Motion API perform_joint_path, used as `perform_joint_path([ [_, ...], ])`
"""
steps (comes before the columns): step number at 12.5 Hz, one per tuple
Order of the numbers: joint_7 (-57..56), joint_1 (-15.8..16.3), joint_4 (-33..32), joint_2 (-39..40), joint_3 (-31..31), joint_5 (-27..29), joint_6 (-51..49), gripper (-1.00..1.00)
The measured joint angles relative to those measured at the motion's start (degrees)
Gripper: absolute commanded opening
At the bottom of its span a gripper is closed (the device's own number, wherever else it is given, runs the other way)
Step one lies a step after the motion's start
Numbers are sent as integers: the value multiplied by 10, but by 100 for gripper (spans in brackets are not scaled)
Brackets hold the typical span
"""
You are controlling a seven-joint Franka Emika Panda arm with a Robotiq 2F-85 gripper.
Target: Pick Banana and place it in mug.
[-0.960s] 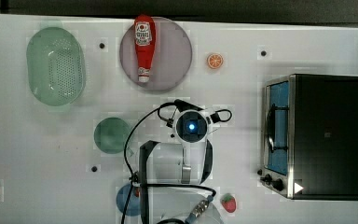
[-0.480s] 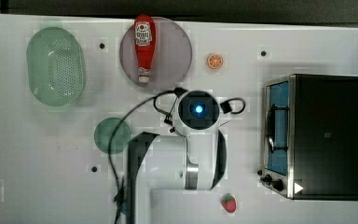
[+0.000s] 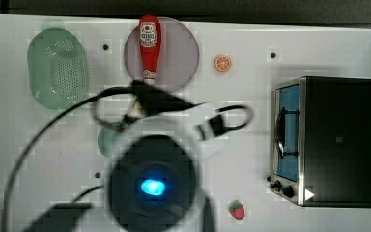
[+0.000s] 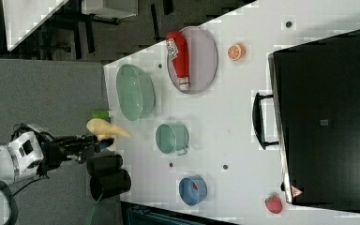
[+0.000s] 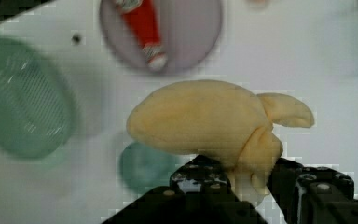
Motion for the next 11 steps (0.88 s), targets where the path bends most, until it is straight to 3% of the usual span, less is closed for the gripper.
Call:
perform_joint_path([
  [2,77,28,-9,59,65,-8,16,-37],
  [6,256,44,-56,152,178,1,93,-37],
  [9,297,68,-95,197,185,-8,178,-37],
  [11,323,59,-143,198,178,-36,255,-36],
])
